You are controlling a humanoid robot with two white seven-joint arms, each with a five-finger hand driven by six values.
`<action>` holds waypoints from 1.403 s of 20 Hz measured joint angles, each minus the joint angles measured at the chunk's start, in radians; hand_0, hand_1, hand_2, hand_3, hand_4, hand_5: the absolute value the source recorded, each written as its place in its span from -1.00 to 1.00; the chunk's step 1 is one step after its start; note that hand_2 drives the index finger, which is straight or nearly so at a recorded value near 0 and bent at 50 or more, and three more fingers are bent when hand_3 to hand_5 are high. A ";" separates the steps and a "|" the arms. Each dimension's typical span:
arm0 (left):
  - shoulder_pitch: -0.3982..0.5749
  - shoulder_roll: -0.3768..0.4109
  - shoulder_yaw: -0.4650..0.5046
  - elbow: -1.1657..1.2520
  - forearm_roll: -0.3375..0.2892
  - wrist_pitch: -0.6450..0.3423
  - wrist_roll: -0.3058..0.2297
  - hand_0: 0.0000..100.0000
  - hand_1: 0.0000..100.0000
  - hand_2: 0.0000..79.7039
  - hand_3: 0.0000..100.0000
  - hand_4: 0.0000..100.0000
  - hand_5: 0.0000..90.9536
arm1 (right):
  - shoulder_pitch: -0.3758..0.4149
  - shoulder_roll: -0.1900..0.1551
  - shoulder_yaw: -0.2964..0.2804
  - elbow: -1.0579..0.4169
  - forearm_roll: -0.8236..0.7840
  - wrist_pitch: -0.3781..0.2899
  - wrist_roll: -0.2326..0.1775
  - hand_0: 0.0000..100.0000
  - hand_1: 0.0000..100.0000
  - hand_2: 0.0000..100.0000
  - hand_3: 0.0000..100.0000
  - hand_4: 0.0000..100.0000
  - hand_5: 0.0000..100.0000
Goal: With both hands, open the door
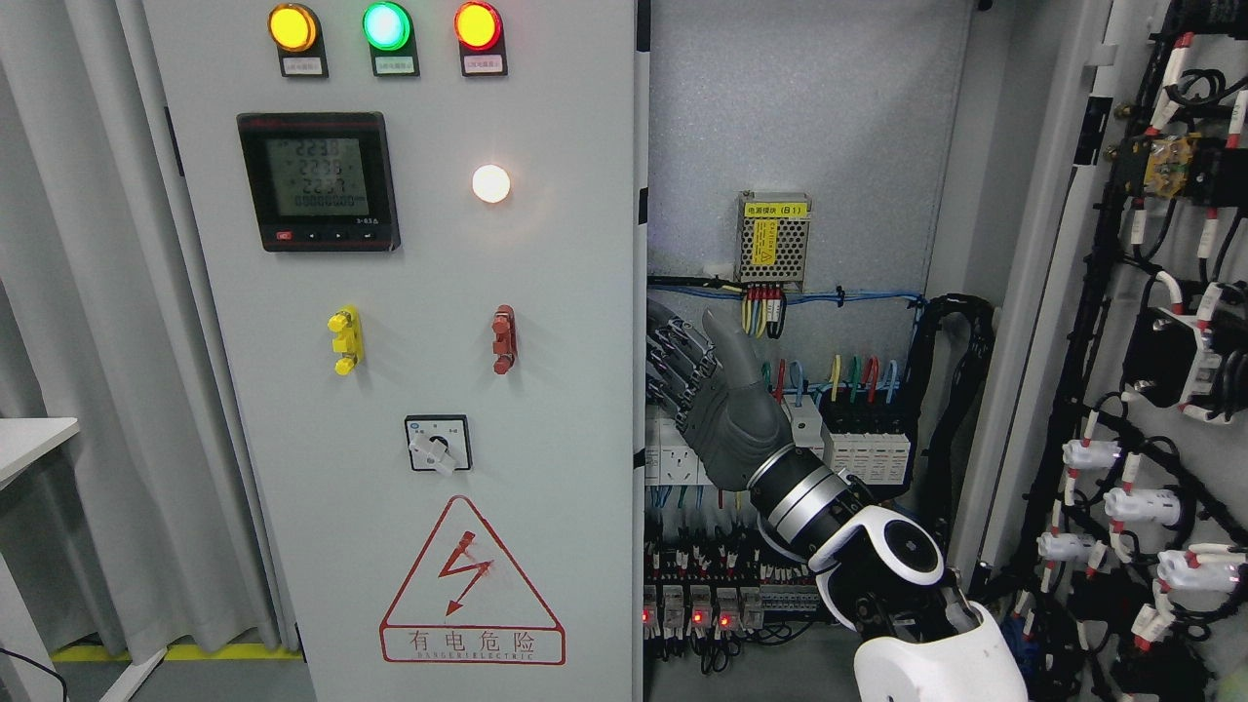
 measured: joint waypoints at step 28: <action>0.000 0.001 0.000 0.000 0.000 0.000 -0.001 -0.42 -1.00 -0.93 -0.94 -0.93 -1.00 | -0.012 0.000 -0.015 0.029 -0.009 0.035 0.049 -0.56 -1.00 -1.00 -1.00 -1.00 -1.00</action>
